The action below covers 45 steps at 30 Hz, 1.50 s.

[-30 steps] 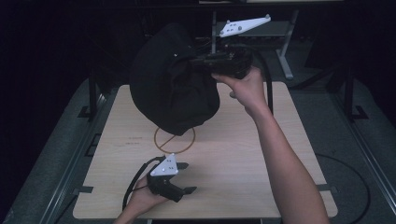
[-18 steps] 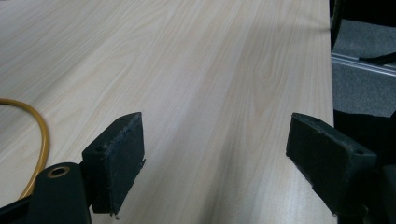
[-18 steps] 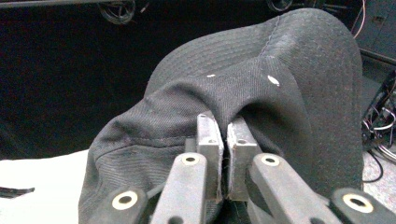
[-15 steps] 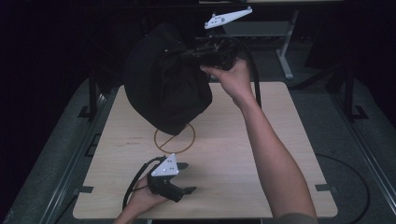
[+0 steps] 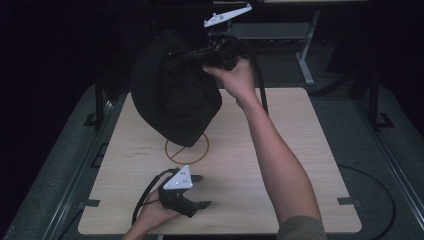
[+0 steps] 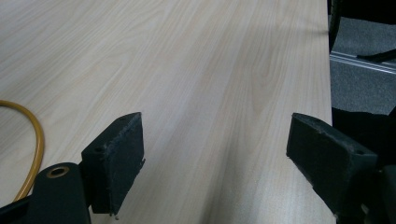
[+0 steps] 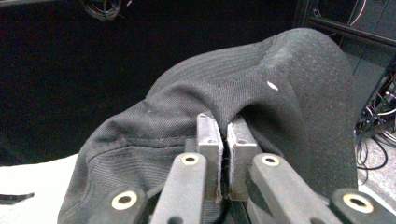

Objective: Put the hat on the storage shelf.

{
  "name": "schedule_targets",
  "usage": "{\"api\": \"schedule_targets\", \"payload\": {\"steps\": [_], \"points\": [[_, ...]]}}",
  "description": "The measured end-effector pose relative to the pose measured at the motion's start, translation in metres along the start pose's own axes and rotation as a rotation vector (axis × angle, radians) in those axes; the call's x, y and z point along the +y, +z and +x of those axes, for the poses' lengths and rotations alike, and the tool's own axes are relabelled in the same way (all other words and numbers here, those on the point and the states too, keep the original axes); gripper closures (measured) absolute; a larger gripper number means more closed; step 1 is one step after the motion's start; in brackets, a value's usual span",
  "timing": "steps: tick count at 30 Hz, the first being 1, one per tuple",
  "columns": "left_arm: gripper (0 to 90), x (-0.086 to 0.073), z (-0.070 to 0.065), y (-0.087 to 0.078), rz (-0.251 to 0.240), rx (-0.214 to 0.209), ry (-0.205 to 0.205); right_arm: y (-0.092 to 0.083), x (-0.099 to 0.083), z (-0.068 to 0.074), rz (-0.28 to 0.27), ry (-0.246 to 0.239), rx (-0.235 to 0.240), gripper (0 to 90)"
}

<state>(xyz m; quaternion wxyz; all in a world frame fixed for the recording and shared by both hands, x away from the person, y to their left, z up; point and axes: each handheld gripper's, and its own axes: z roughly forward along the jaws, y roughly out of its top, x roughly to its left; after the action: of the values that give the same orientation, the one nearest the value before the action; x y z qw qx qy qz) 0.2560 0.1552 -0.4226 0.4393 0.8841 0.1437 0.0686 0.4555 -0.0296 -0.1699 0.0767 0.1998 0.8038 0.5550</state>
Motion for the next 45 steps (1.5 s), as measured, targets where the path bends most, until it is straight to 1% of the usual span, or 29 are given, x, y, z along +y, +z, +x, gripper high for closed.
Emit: {"api": "schedule_targets", "payload": {"steps": [1,8,10,11,12,15,16,19,22,23,25,29,31,33,34,35,36,38,39,42,43,45], "points": [[18.5,0.000,0.000,0.000,-0.005,0.002,0.001,0.006,0.002,-0.001,0.005,0.003,-0.005,86.4],[18.5,0.000,0.000,0.001,-0.004,-0.008,0.001,0.027,0.002,-0.005,0.016,0.029,0.000,86.2],[18.4,0.000,-0.002,0.002,0.000,-0.011,0.008,0.033,0.000,-0.006,0.024,0.038,0.002,86.2],[18.4,0.000,-0.002,0.002,0.000,-0.011,0.008,0.033,0.000,-0.006,0.024,0.038,0.002,86.2],[18.4,0.000,-0.003,0.003,-0.001,-0.015,0.014,0.038,-0.001,-0.008,0.028,0.047,0.007,86.1],[18.4,0.001,-0.004,0.004,-0.002,-0.021,0.013,0.045,-0.002,-0.008,0.042,0.058,0.000,85.9],[18.4,0.001,-0.005,0.004,0.003,-0.026,0.020,0.047,-0.002,-0.009,0.045,0.054,-0.001,85.9],[18.4,0.001,-0.006,0.005,0.002,-0.031,0.019,0.052,-0.003,-0.011,0.061,0.057,-0.013,85.6],[18.4,0.001,-0.006,0.006,0.007,-0.029,0.020,0.058,-0.005,-0.012,0.081,0.071,-0.007,85.6],[18.4,0.001,-0.006,0.007,0.003,-0.030,0.020,0.059,-0.006,-0.012,0.088,0.067,-0.007,85.5],[18.4,0.001,-0.006,0.006,0.012,-0.031,0.025,0.061,-0.006,-0.013,0.094,0.062,-0.010,85.5],[18.3,0.001,-0.007,0.007,0.011,-0.040,0.027,0.071,-0.006,-0.011,0.101,0.065,0.004,84.4],[18.3,0.001,-0.009,0.009,0.017,-0.042,0.035,0.077,-0.008,-0.010,0.118,0.057,0.010,79.5],[18.3,0.001,-0.009,0.009,0.014,-0.042,0.039,0.080,-0.009,-0.009,0.124,0.064,0.016,69.2],[18.3,0.001,-0.009,0.009,0.016,-0.043,0.038,0.081,-0.010,-0.009,0.126,0.067,0.016,65.8],[18.3,0.001,-0.010,0.010,0.016,-0.045,0.034,0.080,-0.010,-0.009,0.134,0.073,0.020,64.9],[18.3,0.001,-0.010,0.009,0.016,-0.046,0.038,0.079,-0.011,-0.009,0.133,0.066,0.018,63.1],[18.3,0.001,-0.010,0.010,0.021,-0.047,0.040,0.075,-0.013,-0.009,0.129,0.073,0.010,62.0],[18.3,0.001,-0.011,0.010,0.021,-0.049,0.041,0.070,-0.014,-0.010,0.124,0.085,0.013,60.2],[18.3,0.001,-0.012,0.010,0.021,-0.053,0.046,0.059,-0.021,-0.013,0.108,0.098,0.004,58.2],[18.3,0.001,-0.013,0.010,0.021,-0.052,0.046,0.055,-0.024,-0.014,0.106,0.111,0.003,57.2],[18.3,0.001,-0.014,0.011,0.014,-0.054,0.041,0.047,-0.029,-0.016,0.095,0.113,-0.006,55.9]]}}
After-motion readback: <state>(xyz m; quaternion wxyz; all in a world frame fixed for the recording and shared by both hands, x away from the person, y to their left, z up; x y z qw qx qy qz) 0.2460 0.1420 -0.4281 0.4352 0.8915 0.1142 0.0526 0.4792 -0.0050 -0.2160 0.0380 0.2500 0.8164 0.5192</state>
